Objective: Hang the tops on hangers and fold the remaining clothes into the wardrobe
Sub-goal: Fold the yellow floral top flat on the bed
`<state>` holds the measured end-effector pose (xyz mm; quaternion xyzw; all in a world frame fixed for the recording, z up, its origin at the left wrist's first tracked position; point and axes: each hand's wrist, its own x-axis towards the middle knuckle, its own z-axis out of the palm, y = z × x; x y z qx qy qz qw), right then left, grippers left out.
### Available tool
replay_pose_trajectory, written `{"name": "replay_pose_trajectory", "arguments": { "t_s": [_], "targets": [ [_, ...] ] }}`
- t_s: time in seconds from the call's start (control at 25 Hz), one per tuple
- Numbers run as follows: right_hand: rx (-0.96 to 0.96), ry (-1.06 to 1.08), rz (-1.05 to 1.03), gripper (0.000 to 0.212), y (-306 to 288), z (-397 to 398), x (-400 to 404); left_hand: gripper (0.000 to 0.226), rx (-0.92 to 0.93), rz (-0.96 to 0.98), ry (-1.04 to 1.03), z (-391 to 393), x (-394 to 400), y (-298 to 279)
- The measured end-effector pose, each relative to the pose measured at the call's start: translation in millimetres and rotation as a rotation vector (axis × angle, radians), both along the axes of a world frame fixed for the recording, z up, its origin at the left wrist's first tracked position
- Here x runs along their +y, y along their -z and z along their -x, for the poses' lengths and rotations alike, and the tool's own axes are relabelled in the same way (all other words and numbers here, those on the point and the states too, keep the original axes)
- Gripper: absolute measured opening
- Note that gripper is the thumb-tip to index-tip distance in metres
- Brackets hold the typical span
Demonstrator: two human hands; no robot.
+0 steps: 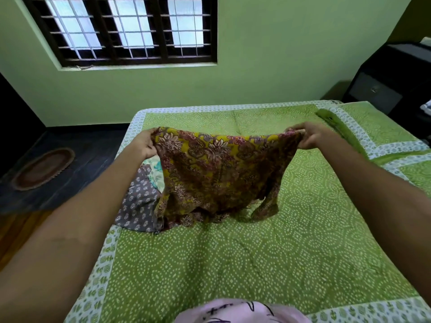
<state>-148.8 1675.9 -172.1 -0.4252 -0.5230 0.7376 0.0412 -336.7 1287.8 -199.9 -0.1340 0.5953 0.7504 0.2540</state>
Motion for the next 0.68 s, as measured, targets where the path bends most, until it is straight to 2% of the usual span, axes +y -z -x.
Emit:
{"name": "replay_pose_trajectory", "arguments": {
  "t_s": [0.08,0.24,0.4,0.56,0.68],
  "targets": [
    [-0.101,-0.050,-0.025,0.018,2.3,-5.0,2.0,0.039,0.041,-0.004,-0.011,-2.3,0.3,-1.9],
    [0.028,0.043,0.081,0.022,4.5,-11.5,9.6,0.019,0.151,0.018,-0.078,8.8,-8.4,2.0],
    [-0.034,-0.035,0.009,0.013,8.8,-9.4,9.8,0.016,0.099,0.063,0.003,19.0,-14.2,5.0],
    [0.088,-0.092,-0.090,0.031,13.0,-8.8,9.9,0.022,0.041,0.078,-0.005,8.3,-10.0,6.9],
    [0.058,-0.224,-0.243,0.034,21.6,-11.0,10.9,0.018,0.143,0.120,-0.081,2.7,-12.0,9.6]
  ]
}}
